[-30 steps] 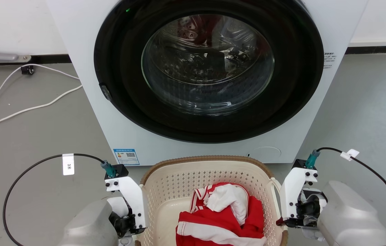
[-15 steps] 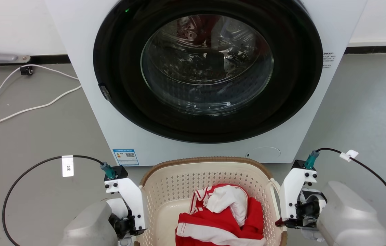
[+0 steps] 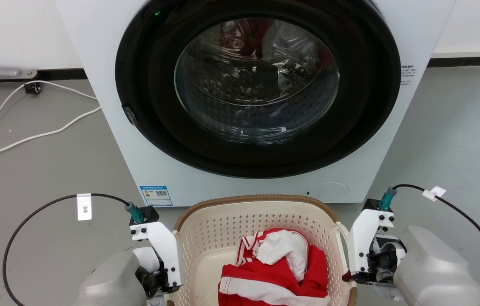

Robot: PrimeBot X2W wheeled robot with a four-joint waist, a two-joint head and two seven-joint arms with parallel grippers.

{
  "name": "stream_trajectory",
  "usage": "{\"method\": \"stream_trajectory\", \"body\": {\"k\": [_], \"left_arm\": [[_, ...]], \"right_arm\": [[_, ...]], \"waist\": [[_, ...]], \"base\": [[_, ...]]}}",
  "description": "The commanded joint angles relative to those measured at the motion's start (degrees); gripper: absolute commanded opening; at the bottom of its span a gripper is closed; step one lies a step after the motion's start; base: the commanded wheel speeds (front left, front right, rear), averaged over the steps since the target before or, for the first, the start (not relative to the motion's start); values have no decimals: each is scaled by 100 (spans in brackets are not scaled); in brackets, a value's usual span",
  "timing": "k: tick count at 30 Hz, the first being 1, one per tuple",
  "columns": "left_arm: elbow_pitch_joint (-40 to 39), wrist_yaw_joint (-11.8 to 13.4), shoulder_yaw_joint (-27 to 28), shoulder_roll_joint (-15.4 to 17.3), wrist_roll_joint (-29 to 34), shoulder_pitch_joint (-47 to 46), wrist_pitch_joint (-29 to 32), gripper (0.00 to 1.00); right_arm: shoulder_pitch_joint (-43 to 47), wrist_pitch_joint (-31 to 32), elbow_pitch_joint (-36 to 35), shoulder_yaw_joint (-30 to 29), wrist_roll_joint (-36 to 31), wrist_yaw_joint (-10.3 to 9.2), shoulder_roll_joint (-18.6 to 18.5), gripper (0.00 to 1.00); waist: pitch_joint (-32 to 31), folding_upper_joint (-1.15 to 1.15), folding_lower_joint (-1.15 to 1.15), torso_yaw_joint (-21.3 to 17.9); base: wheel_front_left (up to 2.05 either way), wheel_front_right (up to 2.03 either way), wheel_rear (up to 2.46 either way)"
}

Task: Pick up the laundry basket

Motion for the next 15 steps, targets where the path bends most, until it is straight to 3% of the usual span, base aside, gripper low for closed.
{"method": "stream_trajectory", "body": {"k": [1,15], "left_arm": [[-133,-90,-22,-257,-69,26,-18,0],[-131,-91,-87,-254,-133,16,-57,0]], "right_arm": [[5,-24,-75,-9,134,81,239,0],[-1,-46,-77,13,202,82,242,0]], "waist": [[-4,0,0,0],[1,0,0,3]], "base": [[0,0,0],[0,0,0]]}}
